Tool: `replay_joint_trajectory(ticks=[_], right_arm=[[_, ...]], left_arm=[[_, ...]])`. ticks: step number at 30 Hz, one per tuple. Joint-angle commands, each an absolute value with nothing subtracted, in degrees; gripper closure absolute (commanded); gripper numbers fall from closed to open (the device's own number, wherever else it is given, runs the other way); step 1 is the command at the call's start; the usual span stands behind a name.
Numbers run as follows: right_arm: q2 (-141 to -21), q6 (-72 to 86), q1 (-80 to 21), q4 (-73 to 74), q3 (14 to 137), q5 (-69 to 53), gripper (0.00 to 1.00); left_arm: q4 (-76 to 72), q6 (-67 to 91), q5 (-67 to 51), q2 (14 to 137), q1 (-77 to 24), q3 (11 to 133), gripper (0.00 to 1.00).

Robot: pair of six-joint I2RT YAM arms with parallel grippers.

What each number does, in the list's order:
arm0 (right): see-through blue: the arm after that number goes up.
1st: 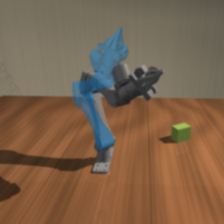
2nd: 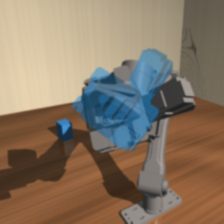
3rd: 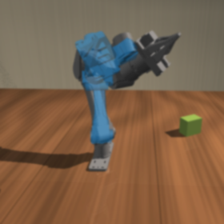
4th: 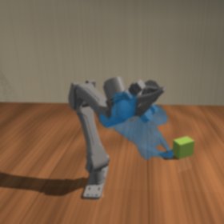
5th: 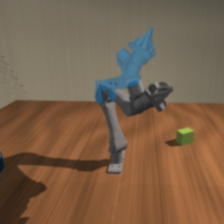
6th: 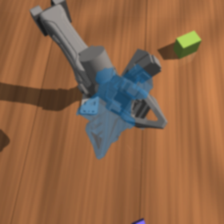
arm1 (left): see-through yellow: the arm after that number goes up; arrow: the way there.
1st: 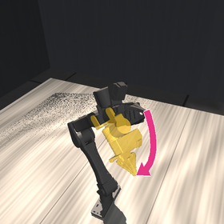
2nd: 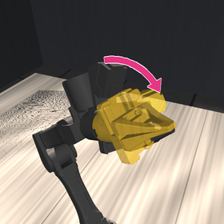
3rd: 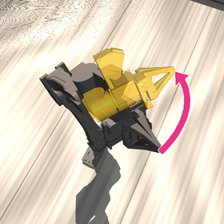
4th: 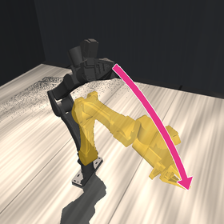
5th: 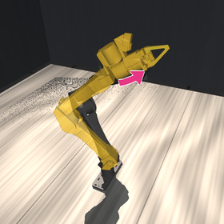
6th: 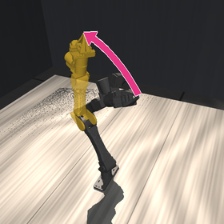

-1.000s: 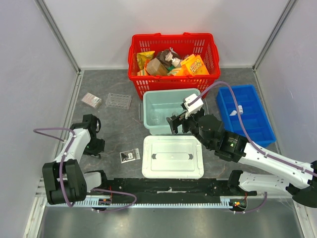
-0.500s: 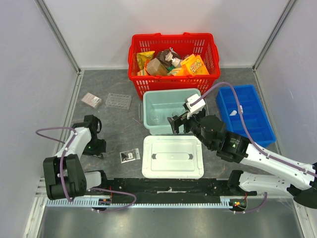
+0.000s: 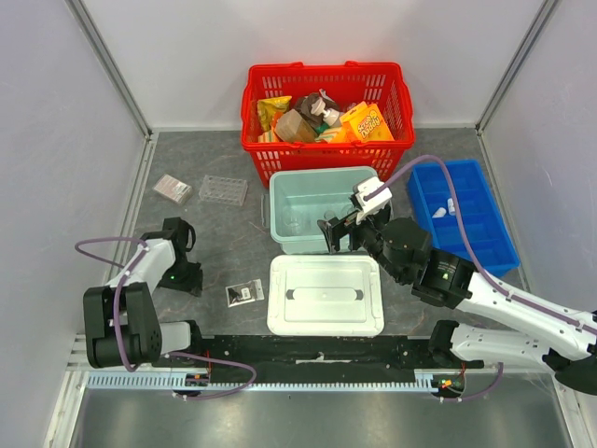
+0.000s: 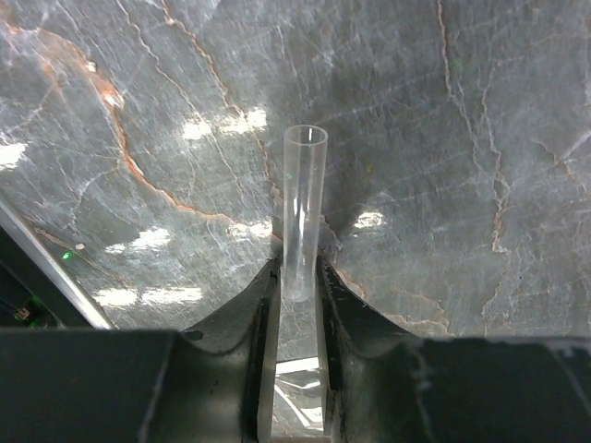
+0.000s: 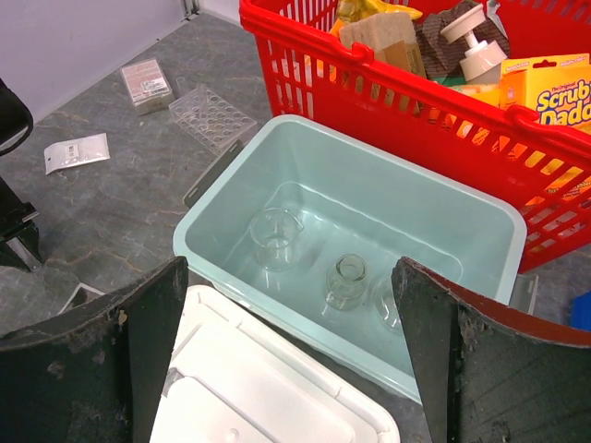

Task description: Organize the chemistry lab equipment

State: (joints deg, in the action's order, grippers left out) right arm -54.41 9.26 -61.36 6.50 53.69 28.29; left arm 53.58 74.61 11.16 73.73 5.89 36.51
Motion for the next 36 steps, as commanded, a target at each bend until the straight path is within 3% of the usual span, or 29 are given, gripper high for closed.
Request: replay_joint_trajectory(ticks=[1, 11, 22, 29, 36], right_arm=[[-53.96, 9.58, -61.26, 4.57, 54.05, 27.86, 0.02], [-55.02, 12.39, -61.26, 4.57, 55.28, 25.66, 0.02], [-59.49, 17.57, -60.47, 0.53, 57.83, 22.15, 0.02], [-65.82, 28.54, -54.59, -4.03, 60.64, 8.9, 0.02], [-72.76, 39.98, -50.45, -15.71, 59.24, -8.76, 0.19]], left_arm=[[52.29, 72.69, 10.2, 71.46, 5.45, 36.74, 0.74], [55.81, 66.19, 9.06, 63.38, 5.1, 41.48, 0.82], [52.92, 57.66, 0.27, 55.11, -7.46, 49.57, 0.88], [45.19, 55.11, -5.53, 47.3, -16.16, 49.05, 0.87], [31.57, 49.93, -17.39, 38.86, -17.84, 44.92, 0.87]])
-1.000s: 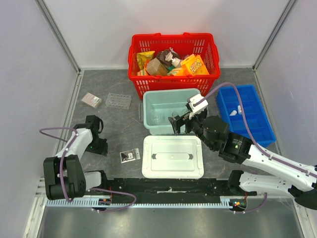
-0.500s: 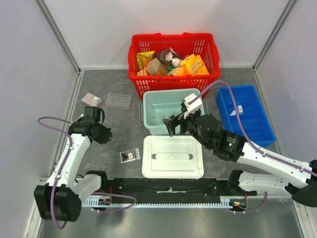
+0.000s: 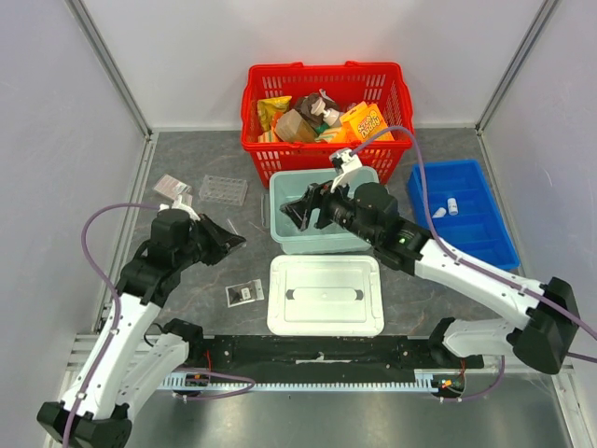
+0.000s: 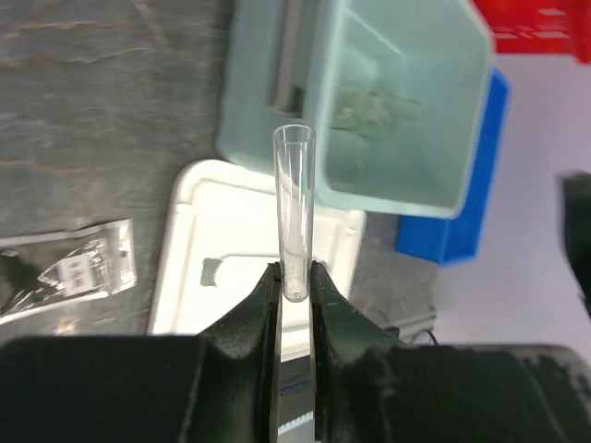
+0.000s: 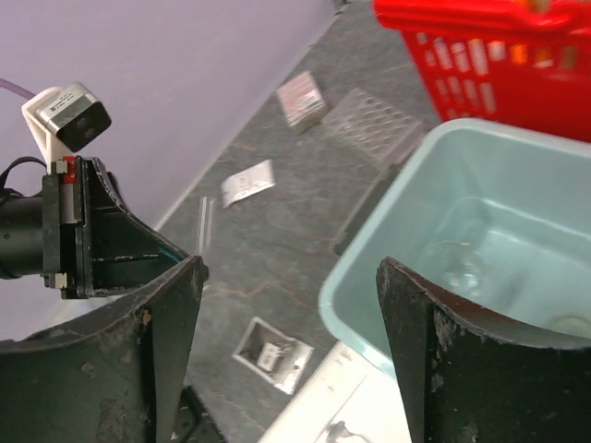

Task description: Organize the chemistry lab equipment

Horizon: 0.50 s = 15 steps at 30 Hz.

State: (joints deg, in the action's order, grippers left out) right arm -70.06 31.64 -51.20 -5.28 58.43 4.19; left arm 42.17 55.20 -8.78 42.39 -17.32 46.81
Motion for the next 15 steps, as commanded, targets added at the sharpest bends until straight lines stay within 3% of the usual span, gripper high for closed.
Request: replay_joint_trajectory(ticks=[1, 6, 15], right_arm=[[-73.99, 41.12, -50.45, -17.04, 59.24, -10.7, 0.21], [-79.09, 45.78, -50.36, -24.33, 60.29, -19.15, 0.3], [-85.51, 46.5, -50.36, -24.34, 63.98, -23.99, 0.4]], left_arm=[[30.25, 49.66, -18.45, 37.54, -18.02, 44.13, 0.88], [25.32, 48.61, -22.14, 33.84, -18.02, 41.23, 0.88], [20.75, 47.2, -27.5, 33.31, -18.02, 39.11, 0.88]])
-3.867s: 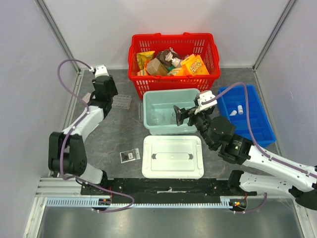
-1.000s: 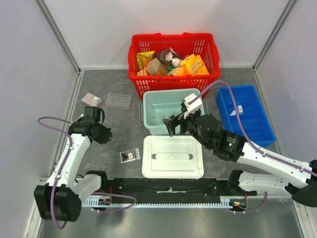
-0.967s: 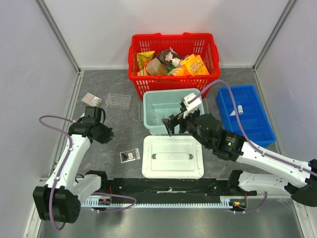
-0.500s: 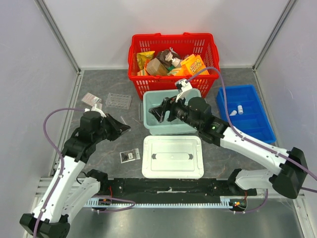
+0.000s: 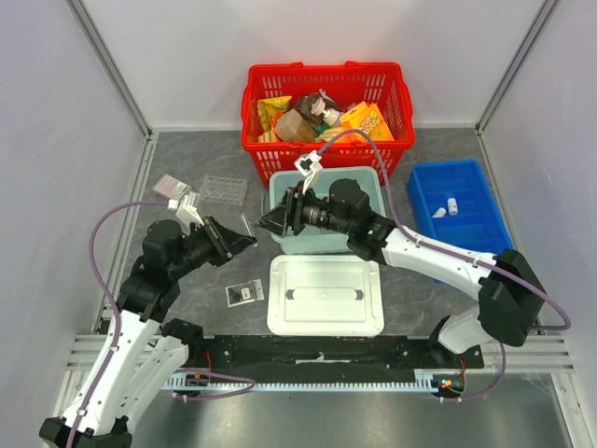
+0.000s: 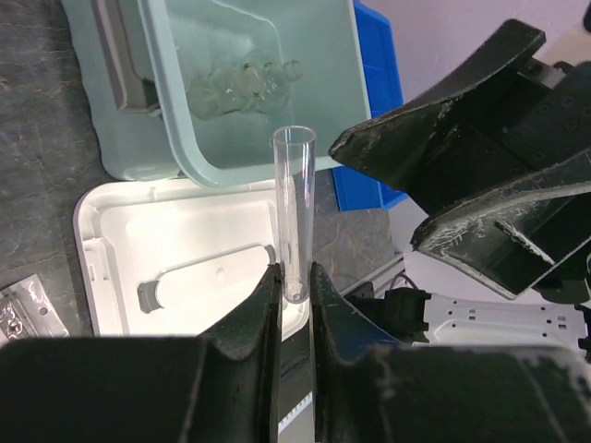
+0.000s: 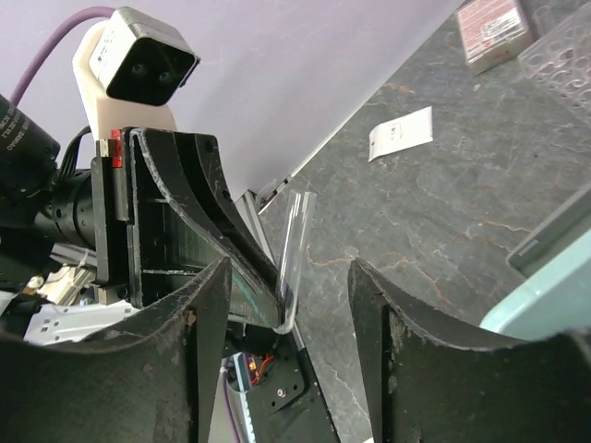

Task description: Organize the chemistry lab equipment

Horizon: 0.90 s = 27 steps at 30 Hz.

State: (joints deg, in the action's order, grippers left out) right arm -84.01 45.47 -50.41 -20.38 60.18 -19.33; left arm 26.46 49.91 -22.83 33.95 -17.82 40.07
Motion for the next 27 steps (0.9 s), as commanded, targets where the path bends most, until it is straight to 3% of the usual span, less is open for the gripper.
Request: replay_joint_trajectory(ticks=[1, 20, 24, 27], right_arm=[[-86.04, 46.32, -50.36, -24.61, 63.98, -24.52, 0.42], [-89.56, 45.44, -50.98, -23.38, 64.07, -26.63, 0.55], [-89.74, 45.18, -51.07, -24.6, 63.63, -26.81, 0.7], [-89.47, 44.65, -51.06, -27.85, 62.41, -27.42, 0.78]], left_arm=[[20.39, 47.28, -27.86, 33.31, -18.02, 38.85, 0.88], [17.23, 46.5, -31.02, 32.87, -18.19, 37.53, 0.88], [17.23, 46.32, -30.76, 32.96, -18.19, 37.44, 0.87], [18.01, 45.36, -30.24, 33.05, -18.19, 38.05, 0.8]])
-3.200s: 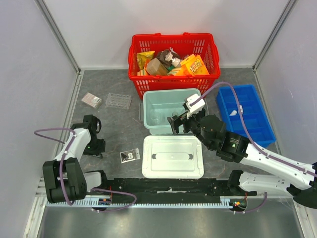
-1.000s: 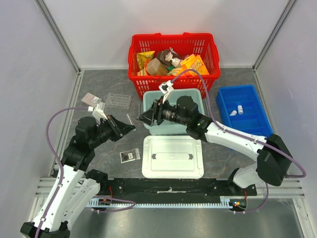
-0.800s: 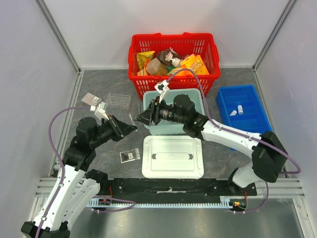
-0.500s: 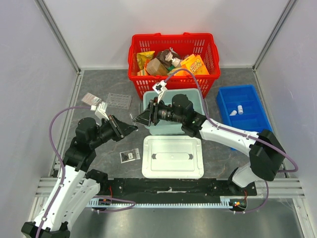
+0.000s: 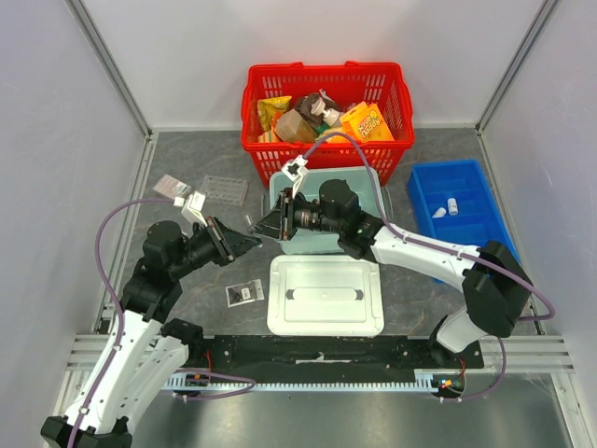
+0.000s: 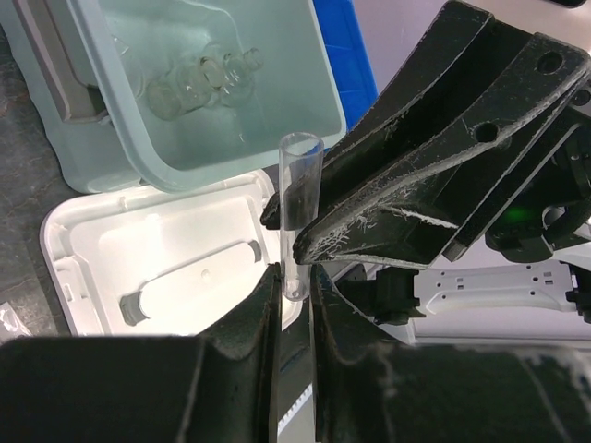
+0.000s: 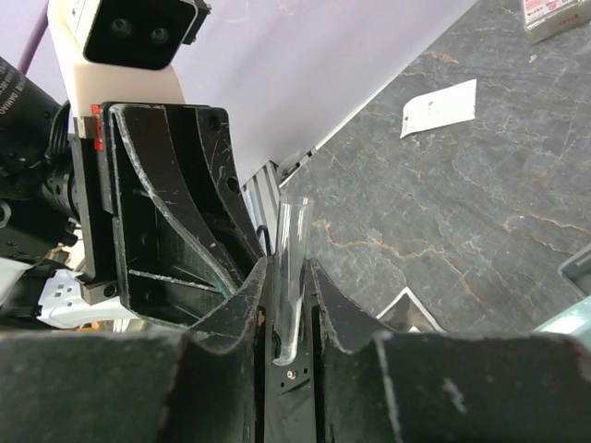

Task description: Organize the chemistry lab equipment

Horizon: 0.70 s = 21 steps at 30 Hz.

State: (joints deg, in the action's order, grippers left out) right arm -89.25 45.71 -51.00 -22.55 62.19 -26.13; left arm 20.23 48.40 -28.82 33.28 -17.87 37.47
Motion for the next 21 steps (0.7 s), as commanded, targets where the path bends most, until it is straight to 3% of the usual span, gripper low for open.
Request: replay_joint_trajectory(ticks=[1, 2, 5, 8, 21], right_arm=[[-89.3, 43.95, -51.06, -29.34, 61.79, -27.86, 0.79], [-88.95, 43.25, -51.06, -30.57, 61.35, -28.12, 0.81], [-88.51, 39.83, -50.98, -31.82, 60.82, -28.04, 0.85], [-87.72, 35.61, -51.06, -32.6, 60.3, -28.04, 0.86], [-82.88, 18.56, -51.24, -46.93, 49.14, -24.53, 0.84]], left_arm=[[18.89, 44.83, -29.54, 33.22, -18.19, 38.58, 0.77], [19.51, 44.39, -28.84, 33.22, -18.11, 39.02, 0.75], [22.58, 43.42, -26.46, 33.49, -18.19, 41.21, 0.54], [26.44, 41.67, -24.62, 33.57, -18.19, 43.58, 0.45], [39.63, 29.63, -21.26, 42.7, -18.19, 62.47, 0.44]])
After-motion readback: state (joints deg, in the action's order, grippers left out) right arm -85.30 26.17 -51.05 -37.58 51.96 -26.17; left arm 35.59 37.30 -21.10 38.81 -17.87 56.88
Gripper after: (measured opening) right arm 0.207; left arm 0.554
